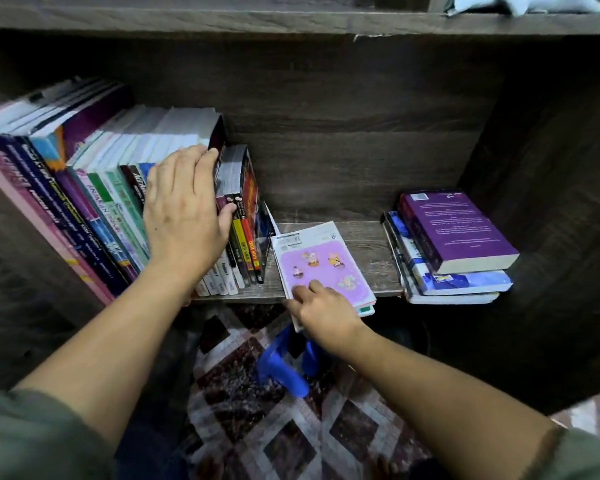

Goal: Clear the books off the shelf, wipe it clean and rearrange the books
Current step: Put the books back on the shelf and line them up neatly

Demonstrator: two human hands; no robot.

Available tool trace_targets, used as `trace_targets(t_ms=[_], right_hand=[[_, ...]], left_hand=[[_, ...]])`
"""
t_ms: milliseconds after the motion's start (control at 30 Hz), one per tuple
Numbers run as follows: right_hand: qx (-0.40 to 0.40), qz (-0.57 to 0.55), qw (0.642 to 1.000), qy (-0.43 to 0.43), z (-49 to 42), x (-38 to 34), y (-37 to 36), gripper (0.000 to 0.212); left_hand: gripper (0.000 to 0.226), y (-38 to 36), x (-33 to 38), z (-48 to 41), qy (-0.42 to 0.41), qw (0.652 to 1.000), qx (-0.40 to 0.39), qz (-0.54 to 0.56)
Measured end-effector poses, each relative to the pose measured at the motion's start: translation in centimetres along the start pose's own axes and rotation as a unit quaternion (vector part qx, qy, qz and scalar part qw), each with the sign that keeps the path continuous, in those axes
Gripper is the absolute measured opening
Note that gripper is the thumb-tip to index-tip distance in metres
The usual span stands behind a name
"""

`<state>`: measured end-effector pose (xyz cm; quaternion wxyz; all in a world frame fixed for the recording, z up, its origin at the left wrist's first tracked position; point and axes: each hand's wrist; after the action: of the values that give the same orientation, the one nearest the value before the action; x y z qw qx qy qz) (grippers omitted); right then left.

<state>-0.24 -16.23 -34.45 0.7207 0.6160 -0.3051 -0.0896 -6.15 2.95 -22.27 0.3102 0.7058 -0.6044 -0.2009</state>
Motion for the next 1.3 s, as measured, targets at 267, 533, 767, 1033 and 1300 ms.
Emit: trace_targets(t_ms=[267,533,767,1033,1300], right_hand=[[-0.070,-0.008,0.981,-0.179,1.1,-0.6,0.7,0.074],[-0.062,0.060,0.979,-0.185,2.4,-3.0,0.4,0.048],[0.051,0.014,0.968,-0.245,1.5,0.1,6.8,0.031],[0.088,-0.073,0.964,-0.240,0.0,4.6,10.8,0.033],[0.155,-0.253,0.944,-0.144,-2.5,5.0,10.7,0.048]], left_hand=[[0.072,0.2,-0.4,0.0,-0.014,1.000,-0.005,0.001],[0.070,0.3,-0.1,-0.1,-0.006,1.000,-0.011,0.000],[0.072,0.4,-0.4,0.1,-0.013,1.000,-0.017,0.009],[0.071,0.4,0.0,0.0,0.000,1.000,-0.020,0.007],[0.068,0.7,-0.5,0.1,-0.012,1.000,-0.012,0.013]])
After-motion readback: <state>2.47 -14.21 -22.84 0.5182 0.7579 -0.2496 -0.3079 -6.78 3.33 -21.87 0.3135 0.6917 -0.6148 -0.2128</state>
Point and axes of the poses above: each hand's wrist, its own z-axis away from the middle knuckle, its own y-axis out of the back of the hand, x = y × z, and after that the axes turned 10 degrees about z, right-handed
